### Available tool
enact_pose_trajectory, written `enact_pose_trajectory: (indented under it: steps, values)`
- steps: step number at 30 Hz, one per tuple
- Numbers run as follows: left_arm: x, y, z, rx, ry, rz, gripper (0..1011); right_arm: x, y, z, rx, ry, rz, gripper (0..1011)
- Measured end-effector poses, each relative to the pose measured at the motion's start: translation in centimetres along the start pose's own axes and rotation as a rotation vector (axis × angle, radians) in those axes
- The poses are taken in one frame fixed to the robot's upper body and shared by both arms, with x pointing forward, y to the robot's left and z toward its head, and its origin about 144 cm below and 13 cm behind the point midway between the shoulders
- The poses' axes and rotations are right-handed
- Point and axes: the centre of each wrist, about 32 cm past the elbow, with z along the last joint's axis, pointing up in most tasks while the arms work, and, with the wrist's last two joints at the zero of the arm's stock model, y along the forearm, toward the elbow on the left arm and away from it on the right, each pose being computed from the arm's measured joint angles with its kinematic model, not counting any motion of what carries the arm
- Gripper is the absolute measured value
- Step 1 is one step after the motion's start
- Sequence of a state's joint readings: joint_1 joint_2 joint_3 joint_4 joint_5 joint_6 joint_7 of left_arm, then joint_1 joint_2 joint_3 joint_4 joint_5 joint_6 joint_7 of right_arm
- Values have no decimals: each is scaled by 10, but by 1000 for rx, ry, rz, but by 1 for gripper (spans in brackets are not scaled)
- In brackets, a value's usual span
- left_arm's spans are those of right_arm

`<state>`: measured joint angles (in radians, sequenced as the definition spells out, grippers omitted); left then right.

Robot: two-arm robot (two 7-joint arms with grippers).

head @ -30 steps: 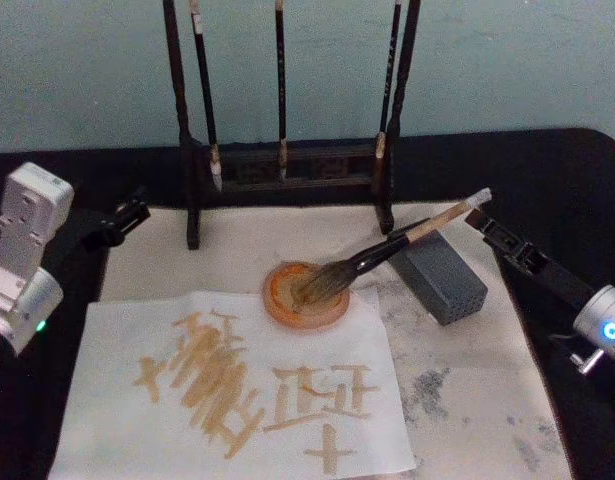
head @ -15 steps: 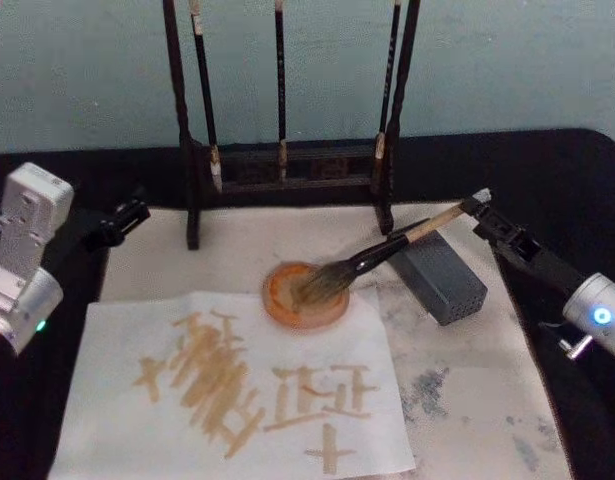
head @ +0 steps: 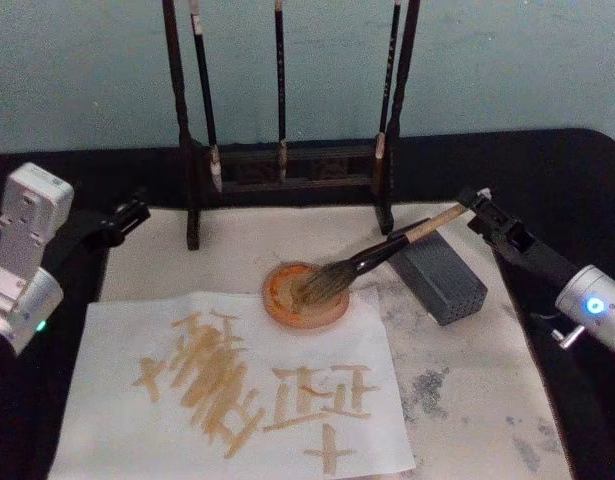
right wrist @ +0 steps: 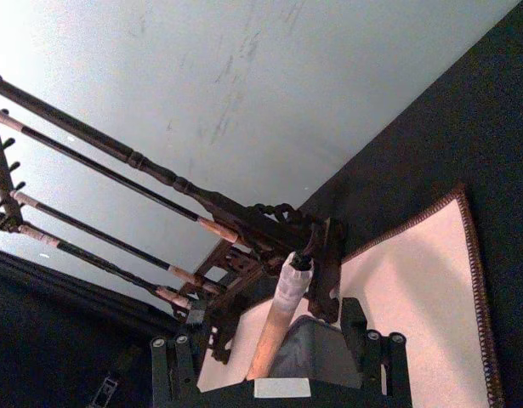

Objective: Pick up the brush from the inkstone, write on the paper, then place the brush back to its original position.

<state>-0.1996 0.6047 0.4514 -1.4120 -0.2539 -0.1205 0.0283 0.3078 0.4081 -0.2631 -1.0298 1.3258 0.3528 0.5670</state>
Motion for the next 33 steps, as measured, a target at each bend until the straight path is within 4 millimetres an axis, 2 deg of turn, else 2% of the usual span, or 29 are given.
enact_pose_trajectory:
  steps: [21, 33]
  values:
    - [0, 0, 0, 0, 0, 0, 1002, 14, 11, -5, -7, 88, -3, 1001]
    - [0, 0, 0, 0, 0, 0, 1002, 12, 18, -7, -32, 84, 0, 1001]
